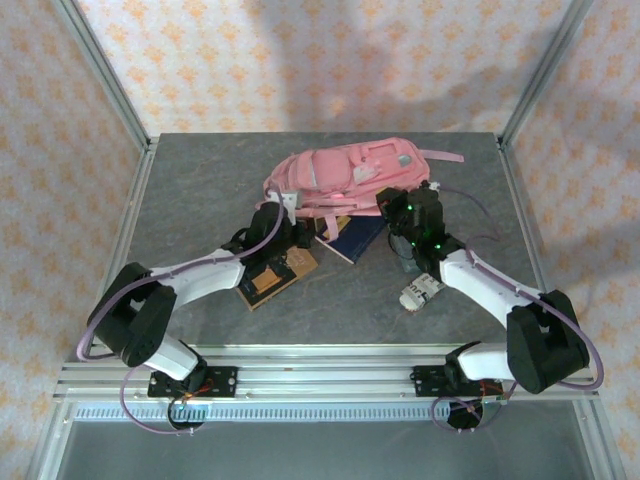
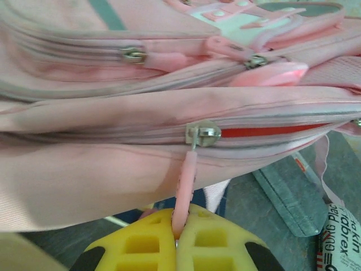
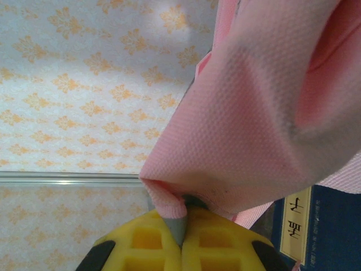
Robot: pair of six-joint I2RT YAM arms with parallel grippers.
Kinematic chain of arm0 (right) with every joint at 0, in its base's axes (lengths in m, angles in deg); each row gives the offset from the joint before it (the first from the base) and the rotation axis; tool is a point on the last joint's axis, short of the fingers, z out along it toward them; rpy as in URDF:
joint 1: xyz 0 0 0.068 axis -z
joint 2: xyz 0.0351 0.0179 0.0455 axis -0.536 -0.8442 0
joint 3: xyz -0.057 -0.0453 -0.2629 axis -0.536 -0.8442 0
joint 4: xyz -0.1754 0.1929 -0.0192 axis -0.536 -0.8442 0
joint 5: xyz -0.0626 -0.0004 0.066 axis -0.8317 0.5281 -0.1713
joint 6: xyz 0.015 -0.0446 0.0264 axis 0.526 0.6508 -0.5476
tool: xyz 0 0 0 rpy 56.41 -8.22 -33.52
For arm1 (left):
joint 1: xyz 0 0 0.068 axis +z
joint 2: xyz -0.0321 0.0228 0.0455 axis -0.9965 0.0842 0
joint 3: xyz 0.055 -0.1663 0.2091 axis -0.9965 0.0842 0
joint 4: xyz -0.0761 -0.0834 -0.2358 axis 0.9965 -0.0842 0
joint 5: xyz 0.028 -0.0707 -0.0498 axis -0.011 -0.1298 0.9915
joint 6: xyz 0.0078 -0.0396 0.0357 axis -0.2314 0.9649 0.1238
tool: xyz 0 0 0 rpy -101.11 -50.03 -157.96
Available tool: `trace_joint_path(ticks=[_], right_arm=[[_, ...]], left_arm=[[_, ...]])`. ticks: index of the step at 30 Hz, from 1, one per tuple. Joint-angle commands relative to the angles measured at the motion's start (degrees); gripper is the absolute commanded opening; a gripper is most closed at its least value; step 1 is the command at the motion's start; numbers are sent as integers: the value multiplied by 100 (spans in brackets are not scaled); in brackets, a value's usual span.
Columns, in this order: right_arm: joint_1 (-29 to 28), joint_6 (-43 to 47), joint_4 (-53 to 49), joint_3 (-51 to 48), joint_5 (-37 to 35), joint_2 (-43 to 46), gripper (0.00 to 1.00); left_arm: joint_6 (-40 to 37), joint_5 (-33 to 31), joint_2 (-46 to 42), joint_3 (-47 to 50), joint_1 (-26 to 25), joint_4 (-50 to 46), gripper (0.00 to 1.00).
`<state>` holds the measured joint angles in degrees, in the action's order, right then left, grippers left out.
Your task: Pack the student bag
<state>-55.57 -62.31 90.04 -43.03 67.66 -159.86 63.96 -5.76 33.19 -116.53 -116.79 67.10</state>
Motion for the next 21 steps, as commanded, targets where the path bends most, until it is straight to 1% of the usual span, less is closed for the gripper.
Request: trace_joint_path(ticks=[1, 3, 7, 12, 15, 18, 19, 20, 21], right_arm=[[179, 172, 380, -1, -123, 94, 0], [206, 285, 358, 106, 26, -53, 0], [267, 646, 209, 531, 534, -498, 0], [538, 1052, -59, 1049, 1349, -1100, 0], [721, 1256, -253, 1218, 1766, -1427, 0], [769, 1279, -197, 1151, 1976, -1613, 0], [771, 1263, -140, 1094, 2045, -1648, 0], [771, 1223, -41, 1021, 2112, -1682, 0], [769, 1196, 16, 947, 2151, -1710, 0]], left_arm=[[-91, -387, -318, 261, 182, -341, 0], [-164, -361, -412, 322, 183, -459, 0], [-256, -93, -547, 464, 105, -433, 0], [-485, 258, -565, 482, -198, -471, 0], [-504, 328, -476, 480, -301, -525, 0], [-452, 160, -351, 490, -293, -584, 0], [-423, 114, -304, 466, -292, -614, 8], [-390, 82, -242, 418, -277, -668, 22], [-359, 86, -182, 370, -272, -714, 31]])
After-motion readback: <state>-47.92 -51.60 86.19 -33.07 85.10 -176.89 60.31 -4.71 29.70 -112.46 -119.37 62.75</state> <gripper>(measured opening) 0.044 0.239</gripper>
